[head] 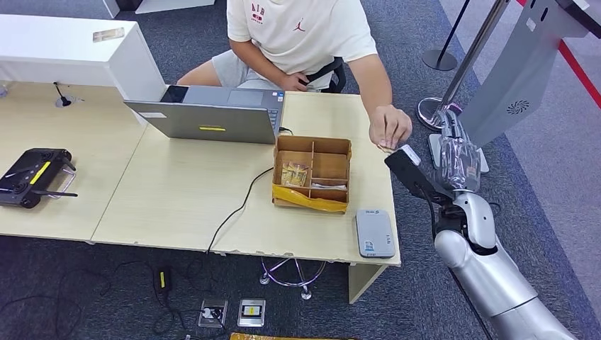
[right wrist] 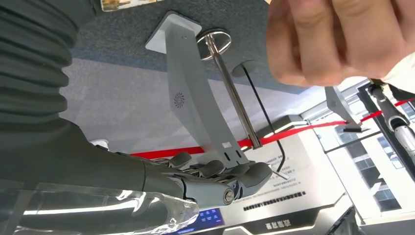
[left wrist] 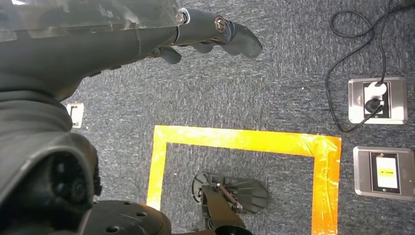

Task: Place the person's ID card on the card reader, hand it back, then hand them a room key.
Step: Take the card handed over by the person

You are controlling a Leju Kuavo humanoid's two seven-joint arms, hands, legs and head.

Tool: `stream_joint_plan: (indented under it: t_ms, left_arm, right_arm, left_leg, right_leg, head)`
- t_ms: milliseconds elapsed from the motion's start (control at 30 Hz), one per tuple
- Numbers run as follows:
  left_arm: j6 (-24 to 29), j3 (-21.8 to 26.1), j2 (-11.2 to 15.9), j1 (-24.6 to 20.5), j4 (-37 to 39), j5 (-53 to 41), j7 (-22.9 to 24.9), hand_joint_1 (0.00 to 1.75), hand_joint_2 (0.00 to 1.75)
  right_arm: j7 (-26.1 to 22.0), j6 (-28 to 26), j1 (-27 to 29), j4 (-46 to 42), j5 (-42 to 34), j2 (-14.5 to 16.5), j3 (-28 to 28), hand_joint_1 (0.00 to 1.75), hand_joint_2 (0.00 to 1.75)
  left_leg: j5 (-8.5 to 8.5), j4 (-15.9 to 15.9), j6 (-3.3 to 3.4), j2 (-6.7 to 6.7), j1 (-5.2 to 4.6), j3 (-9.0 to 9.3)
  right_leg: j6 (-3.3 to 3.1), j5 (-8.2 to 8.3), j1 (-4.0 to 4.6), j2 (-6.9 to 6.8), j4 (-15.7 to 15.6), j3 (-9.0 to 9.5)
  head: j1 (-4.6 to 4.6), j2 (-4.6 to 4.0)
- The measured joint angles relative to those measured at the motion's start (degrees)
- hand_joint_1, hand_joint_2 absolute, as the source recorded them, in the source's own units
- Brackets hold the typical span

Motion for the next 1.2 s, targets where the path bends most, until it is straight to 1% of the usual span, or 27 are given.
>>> stream_joint_plan:
  t_ms: [67, 200, 267, 300, 333, 367, 400, 433, 500, 733, 1200]
  left_arm:
    - [0.0, 0.0, 0.0, 0.0, 0.0, -0.1, -0.2, 0.0, 0.0]
    - [0.0, 0.0, -0.1, -0.1, 0.0, -0.4, -0.4, 0.0, 0.0]
    - [0.0, 0.0, -0.2, -0.1, 0.0, -0.7, -0.4, 0.0, 0.0]
    - [0.0, 0.1, -0.2, -0.1, 0.0, -0.8, -0.4, 0.0, 0.0]
    - [0.0, 0.1, -0.3, -0.1, 0.0, -0.9, -0.4, 0.0, 0.0]
    - [0.0, 0.1, -0.3, -0.1, 0.0, -1.0, -0.4, 0.0, 0.0]
    - [0.0, 0.1, -0.3, -0.1, 0.0, -1.1, -0.4, 0.0, 0.0]
    - [0.0, 0.1, -0.3, -0.1, 0.0, -1.2, -0.4, 0.0, 0.0]
    - [0.0, 0.2, -0.3, -0.1, 0.1, -1.5, -0.4, 0.0, 0.0]
    - [0.0, 0.3, -0.3, -0.1, 0.1, -2.5, -0.5, 0.0, 0.0]
    - [0.0, 0.4, -0.3, -0.4, 0.0, -5.2, 0.5, 0.0, 0.0]
  right_arm:
    - [0.0, -0.3, -0.2, 0.4, 0.0, 0.0, 0.3, 0.01, 1.75]
    - [-0.1, -0.5, -0.8, 1.2, -0.1, 0.1, 0.8, 0.13, 1.75]
    - [-0.1, -0.7, -0.9, 1.6, 0.0, 0.1, 0.9, 0.26, 1.75]
    - [-0.1, -0.7, -0.9, 1.7, 0.0, 0.2, 1.0, 0.45, 1.75]
    - [-0.1, -0.8, -1.0, 1.8, 0.0, 0.2, 1.1, 0.8, 1.75]
    - [0.0, -0.8, -1.2, 2.0, 0.0, 0.2, 1.2, 1.1, 1.75]
    - [0.1, -0.8, -1.4, 2.1, 0.1, 0.3, 1.3, 1.44, 1.75]
    - [0.2, -0.9, -1.5, 2.1, 0.1, 0.3, 1.4, 1.65, 1.75]
    - [0.4, -0.9, -1.8, 2.2, 0.1, 0.3, 1.7, 1.75, 1.75]
    - [1.2, -0.9, -2.9, 2.6, 0.0, 0.0, 2.5, 1.75, 1.75]
    - [3.1, -1.7, -3.3, 2.5, -0.4, -1.9, 2.7, 1.75, 1.75]
  left_leg:
    - [0.0, 0.0, 0.0, 0.0, 0.0, 0.0]
    - [0.0, 0.0, 0.0, 0.0, 0.0, 0.01]
    - [0.0, 0.0, 0.0, 0.0, 0.0, 0.01]
    - [0.0, 0.0, 0.0, 0.0, 0.0, 0.0]
    - [0.0, 0.0, 0.0, 0.0, 0.0, 0.0]
    - [0.0, 0.0, 0.0, 0.0, 0.0, 0.0]
    - [0.0, 0.0, 0.0, 0.0, 0.0, 0.0]
    - [0.0, 0.0, 0.0, 0.0, 0.0, 0.0]
    - [0.0, 0.0, 0.0, 0.0, 0.0, 0.0]
    - [0.0, 0.0, 0.0, 0.01, 0.0, -0.02]
    - [0.0, 0.0, 0.0, 0.02, 0.0, -0.02]
  right_leg:
    - [0.0, 0.0, 0.0, 0.0, 0.0, 0.0]
    - [0.0, 0.0, 0.0, 0.01, 0.0, -0.01]
    - [0.0, 0.0, 0.0, 0.01, 0.0, -0.01]
    - [0.0, 0.0, 0.0, 0.01, 0.0, -0.01]
    - [0.0, 0.0, 0.0, 0.01, 0.0, -0.01]
    - [0.0, 0.0, 0.0, 0.01, 0.0, -0.02]
    - [0.0, 0.0, 0.0, 0.01, 0.0, -0.02]
    - [0.0, 0.0, 0.0, 0.02, 0.0, -0.02]
    - [0.0, 0.0, 0.0, 0.02, 0.0, -0.03]
    - [0.0, 0.0, 0.0, 0.02, 0.0, -0.06]
    - [0.0, 0.01, 0.0, 0.07, 0.0, -0.12]
  head:
    - [0.0, 0.0]
    - [0.0, 0.0]
    - [-0.01, 0.0]
    - [-0.01, 0.0]
    - [-0.01, 0.0]
    - [-0.01, 0.0]
    - [-0.01, 0.0]
    - [-0.01, 0.0]
    - [-0.02, 0.0]
    - [0.0, 0.0]
    - [0.0, 0.0]
